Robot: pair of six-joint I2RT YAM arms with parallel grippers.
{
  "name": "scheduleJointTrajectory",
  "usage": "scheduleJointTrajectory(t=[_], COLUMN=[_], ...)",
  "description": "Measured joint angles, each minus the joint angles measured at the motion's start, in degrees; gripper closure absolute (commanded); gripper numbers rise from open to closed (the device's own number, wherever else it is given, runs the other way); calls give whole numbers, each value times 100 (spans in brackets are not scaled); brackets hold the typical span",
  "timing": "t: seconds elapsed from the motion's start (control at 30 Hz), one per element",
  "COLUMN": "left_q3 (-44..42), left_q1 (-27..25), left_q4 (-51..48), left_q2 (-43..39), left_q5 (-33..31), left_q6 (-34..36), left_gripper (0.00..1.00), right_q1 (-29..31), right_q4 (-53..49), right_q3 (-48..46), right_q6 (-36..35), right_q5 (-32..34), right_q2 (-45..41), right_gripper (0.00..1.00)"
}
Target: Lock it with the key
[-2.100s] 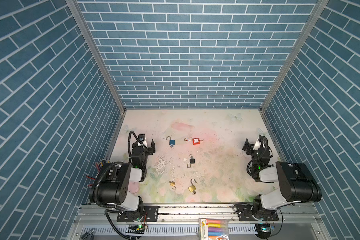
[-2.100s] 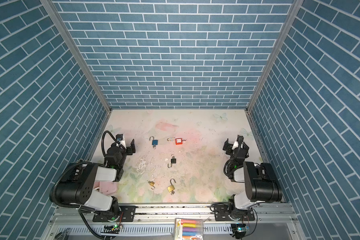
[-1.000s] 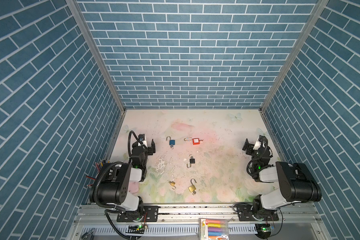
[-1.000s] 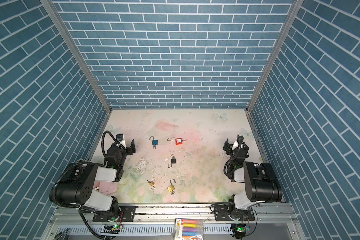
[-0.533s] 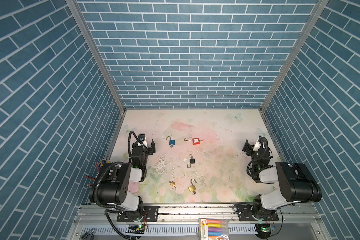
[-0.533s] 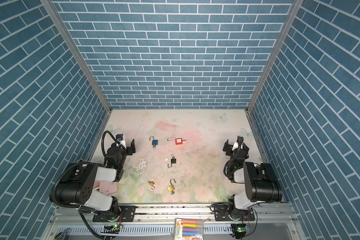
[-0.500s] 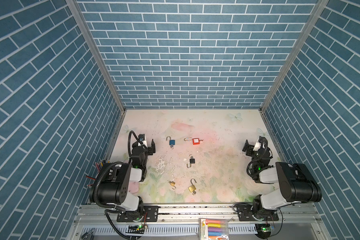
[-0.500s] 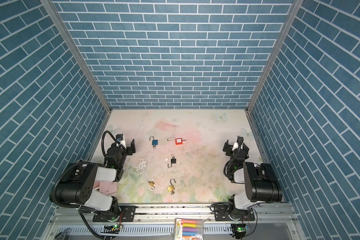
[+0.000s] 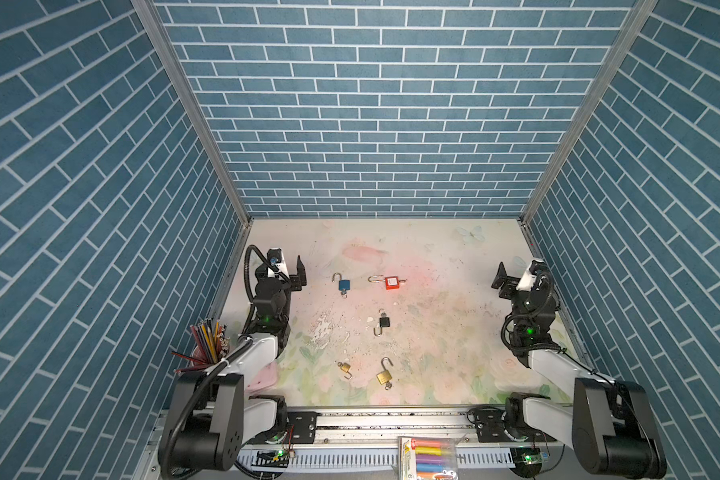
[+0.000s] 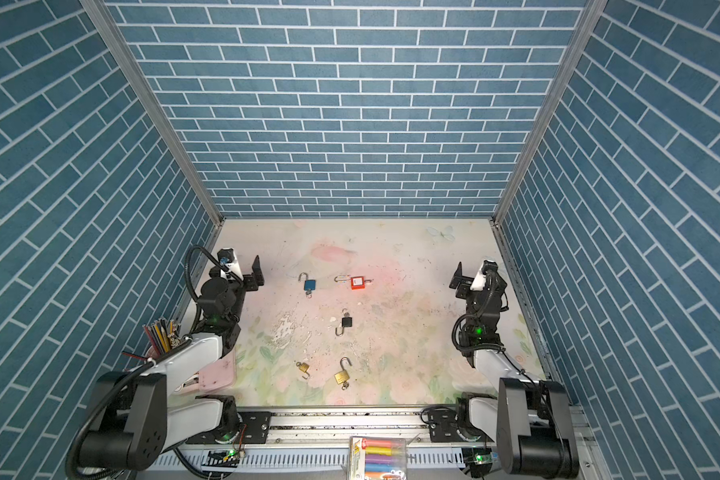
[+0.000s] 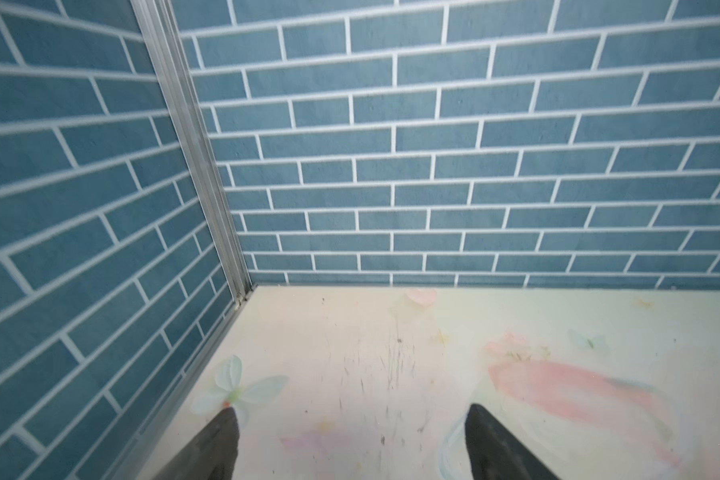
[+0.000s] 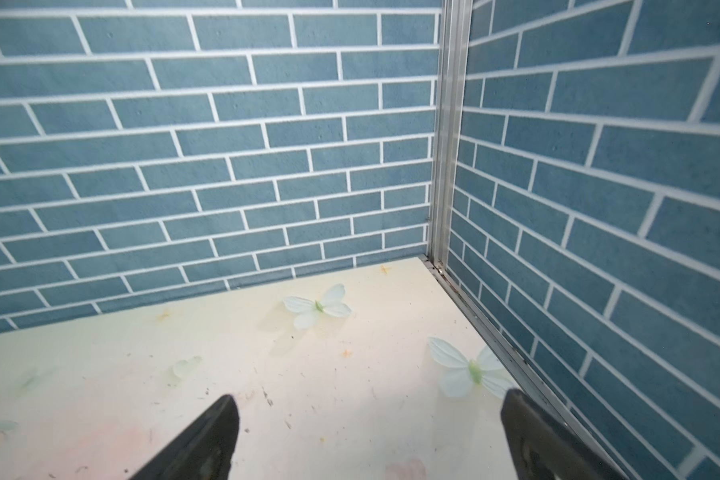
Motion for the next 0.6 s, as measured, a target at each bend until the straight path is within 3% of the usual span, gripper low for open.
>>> scheduleJointTrajectory(t=[0.23, 0.43, 0.6], left_q3=[1659, 2050, 2533], left_q1=[17, 28, 50], left_q4=[-1674, -2256, -2857], left_q2=[-763, -1329, -1384], left_q5=[168, 55, 332], left_q6=[-227, -1071, -1620], left_gripper=[14, 14, 14], right_q1=[-26, -66, -472], right_q4=[-2041, -3663, -4085], right_q3=[1593, 3202, 3567], right_q6=[848, 1749, 2446], right_q5=[-315, -455, -1714], right_q2=[-643, -597, -415], right_gripper=[1, 2, 1])
